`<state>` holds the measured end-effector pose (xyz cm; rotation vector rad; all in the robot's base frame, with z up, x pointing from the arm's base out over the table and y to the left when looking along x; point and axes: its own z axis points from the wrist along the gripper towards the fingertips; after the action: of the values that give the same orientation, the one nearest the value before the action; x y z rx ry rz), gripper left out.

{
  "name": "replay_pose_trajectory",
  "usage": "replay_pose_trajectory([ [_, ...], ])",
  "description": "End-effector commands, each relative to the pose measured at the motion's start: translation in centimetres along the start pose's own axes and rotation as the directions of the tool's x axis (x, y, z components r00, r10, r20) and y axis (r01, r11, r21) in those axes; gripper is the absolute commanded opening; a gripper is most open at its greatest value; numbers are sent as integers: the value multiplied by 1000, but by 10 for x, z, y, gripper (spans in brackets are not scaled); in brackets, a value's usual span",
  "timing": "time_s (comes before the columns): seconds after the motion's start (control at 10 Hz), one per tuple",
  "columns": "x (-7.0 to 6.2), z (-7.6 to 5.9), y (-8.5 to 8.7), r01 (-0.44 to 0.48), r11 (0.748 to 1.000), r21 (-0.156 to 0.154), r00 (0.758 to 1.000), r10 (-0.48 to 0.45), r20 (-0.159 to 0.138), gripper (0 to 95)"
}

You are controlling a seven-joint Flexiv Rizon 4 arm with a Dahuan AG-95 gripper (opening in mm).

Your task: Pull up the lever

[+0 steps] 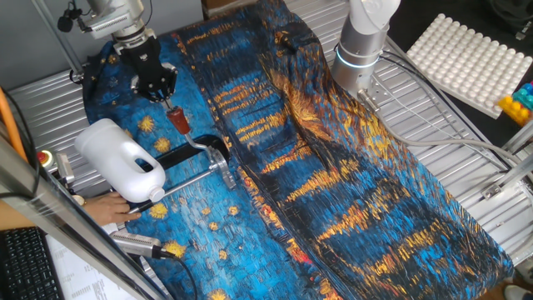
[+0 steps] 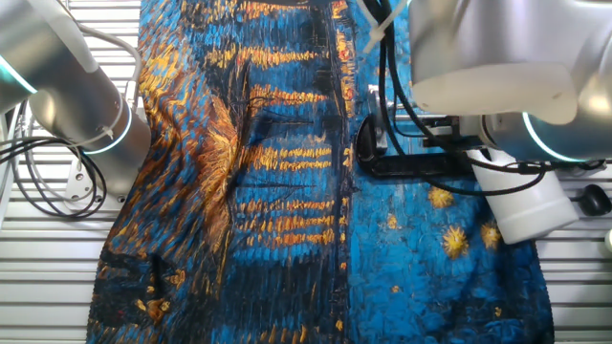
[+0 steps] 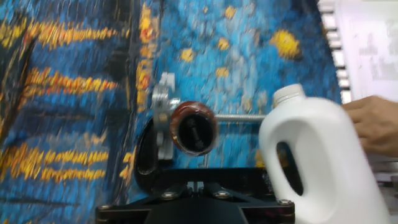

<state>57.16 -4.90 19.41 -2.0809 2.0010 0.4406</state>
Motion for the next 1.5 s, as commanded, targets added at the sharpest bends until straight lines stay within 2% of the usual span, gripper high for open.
replay_pose_trajectory([
  [0.1, 0, 0, 0, 36, 999, -7, 998, -37, -57, 0],
  [0.3, 0, 0, 0, 49, 999, -14, 994, -50, -98, 0],
  [0.7, 0, 0, 0, 49, 999, -17, 995, -50, -90, 0],
  [0.8, -3, -1, 0, 48, 999, -17, 995, -50, -85, 0],
  [0.9, -12, -4, -1, 42, 999, -16, 995, -43, -88, 0],
  [1.2, -28, -9, -13, 50, 999, -11, 995, -51, -88, 0],
  [1.5, -34, -9, -17, 14, 1000, -9, 995, -15, -97, 0],
])
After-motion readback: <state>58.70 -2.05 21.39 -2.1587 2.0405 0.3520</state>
